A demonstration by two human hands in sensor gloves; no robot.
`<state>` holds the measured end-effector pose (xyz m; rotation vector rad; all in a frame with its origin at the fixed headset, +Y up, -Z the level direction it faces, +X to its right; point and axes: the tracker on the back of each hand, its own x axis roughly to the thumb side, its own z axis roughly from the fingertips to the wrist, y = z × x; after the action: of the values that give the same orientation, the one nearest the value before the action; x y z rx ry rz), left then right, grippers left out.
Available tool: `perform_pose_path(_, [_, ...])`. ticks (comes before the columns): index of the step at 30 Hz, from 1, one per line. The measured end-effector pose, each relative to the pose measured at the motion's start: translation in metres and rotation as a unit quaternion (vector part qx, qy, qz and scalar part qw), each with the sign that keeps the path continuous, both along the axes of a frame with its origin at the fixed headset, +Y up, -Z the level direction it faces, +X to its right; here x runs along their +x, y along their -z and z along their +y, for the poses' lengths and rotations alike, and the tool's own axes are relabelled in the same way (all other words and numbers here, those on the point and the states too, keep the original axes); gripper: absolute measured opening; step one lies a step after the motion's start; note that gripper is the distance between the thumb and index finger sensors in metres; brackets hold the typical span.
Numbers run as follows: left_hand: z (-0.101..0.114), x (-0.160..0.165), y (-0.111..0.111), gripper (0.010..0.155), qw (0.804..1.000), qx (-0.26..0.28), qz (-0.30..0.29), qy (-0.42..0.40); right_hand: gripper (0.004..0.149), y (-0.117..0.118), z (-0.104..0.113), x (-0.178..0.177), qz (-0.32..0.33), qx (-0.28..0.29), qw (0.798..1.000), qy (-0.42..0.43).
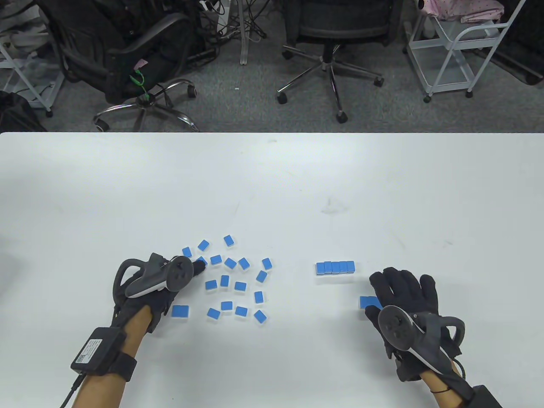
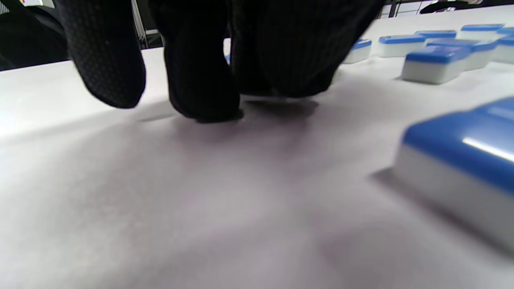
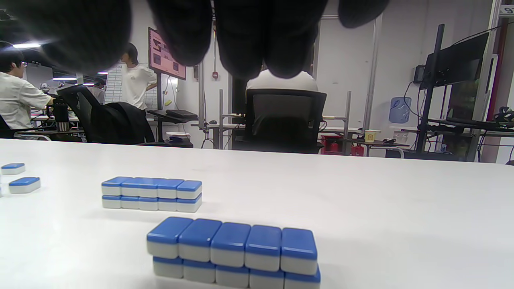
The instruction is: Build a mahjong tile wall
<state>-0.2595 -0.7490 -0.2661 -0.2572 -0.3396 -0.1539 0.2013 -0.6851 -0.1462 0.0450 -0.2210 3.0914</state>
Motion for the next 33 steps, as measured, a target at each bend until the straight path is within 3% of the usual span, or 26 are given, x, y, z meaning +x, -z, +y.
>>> perform_pose_path(9, [0.002, -0.005, -0.003, 0.052, 1.000, 0.010, -0.011, -0.020, 0.068, 0.001, -0.001, -0.003, 0.006, -0.007, 1.000, -0.003])
perform_pose_path(16, [-0.001, -0.028, -0.013, 0.056, 0.997, 0.026, 0.039, -0.062, 0.068, -0.001, -0.001, -0.002, 0.007, -0.015, 1.000, -0.002])
perform_pose_path(26, [0.001, -0.062, -0.060, 0.049, 0.992, 0.027, 0.093, -0.082, 0.067, -0.001, -0.001, -0.004, 0.014, -0.017, 1.000, -0.004])
perform_pose_path(30, [0.003, -0.064, -0.070, 0.050, 0.992, 0.002, 0.096, -0.080, 0.067, -0.001, -0.001, -0.004, 0.014, -0.016, 1.000, -0.001])
perform_pose_path(33, [0.003, -0.061, -0.072, 0.051, 0.994, 0.013, 0.094, -0.062, 0.067, -0.003, -0.001, -0.005, 0.016, -0.016, 1.000, -0.002])
